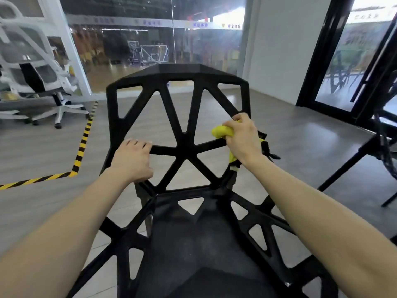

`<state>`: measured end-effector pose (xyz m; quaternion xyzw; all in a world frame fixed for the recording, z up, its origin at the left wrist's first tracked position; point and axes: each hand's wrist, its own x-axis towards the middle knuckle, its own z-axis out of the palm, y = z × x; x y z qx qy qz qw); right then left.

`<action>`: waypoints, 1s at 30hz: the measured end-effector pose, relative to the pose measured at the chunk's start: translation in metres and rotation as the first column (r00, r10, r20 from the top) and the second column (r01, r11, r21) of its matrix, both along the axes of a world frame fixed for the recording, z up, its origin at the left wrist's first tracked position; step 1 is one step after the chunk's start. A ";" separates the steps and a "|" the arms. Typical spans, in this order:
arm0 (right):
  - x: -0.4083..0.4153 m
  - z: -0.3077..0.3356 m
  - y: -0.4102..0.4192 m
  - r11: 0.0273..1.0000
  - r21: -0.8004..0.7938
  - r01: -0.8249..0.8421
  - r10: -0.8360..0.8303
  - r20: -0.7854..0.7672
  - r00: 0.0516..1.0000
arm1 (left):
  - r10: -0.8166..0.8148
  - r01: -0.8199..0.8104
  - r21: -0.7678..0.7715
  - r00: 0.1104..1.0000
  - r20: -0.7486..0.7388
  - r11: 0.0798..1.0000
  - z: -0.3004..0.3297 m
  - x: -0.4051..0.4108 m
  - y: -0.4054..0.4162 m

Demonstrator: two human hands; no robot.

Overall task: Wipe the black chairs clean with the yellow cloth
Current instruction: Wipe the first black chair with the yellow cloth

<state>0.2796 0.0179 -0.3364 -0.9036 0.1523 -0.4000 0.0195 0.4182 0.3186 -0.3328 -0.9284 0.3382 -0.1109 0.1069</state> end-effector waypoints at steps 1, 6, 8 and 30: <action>0.005 0.020 0.004 0.998 0.066 0.008 -0.015 0.100 0.995 | -0.003 0.003 0.000 1.000 -0.007 1.000 0.000 0.000 0.001; 0.071 0.051 0.062 0.995 0.013 -0.095 0.089 0.263 0.961 | -0.039 0.039 -0.005 0.999 -0.009 0.999 0.002 0.001 0.006; 0.081 -0.005 0.096 0.979 -0.050 -0.198 0.201 0.064 0.977 | -0.049 0.050 0.004 0.999 -0.008 0.999 -0.001 0.001 0.009; 0.012 -0.091 0.100 0.892 0.396 -0.218 0.317 -0.205 0.926 | -0.073 0.078 -0.117 0.996 0.049 0.990 -0.019 0.002 0.006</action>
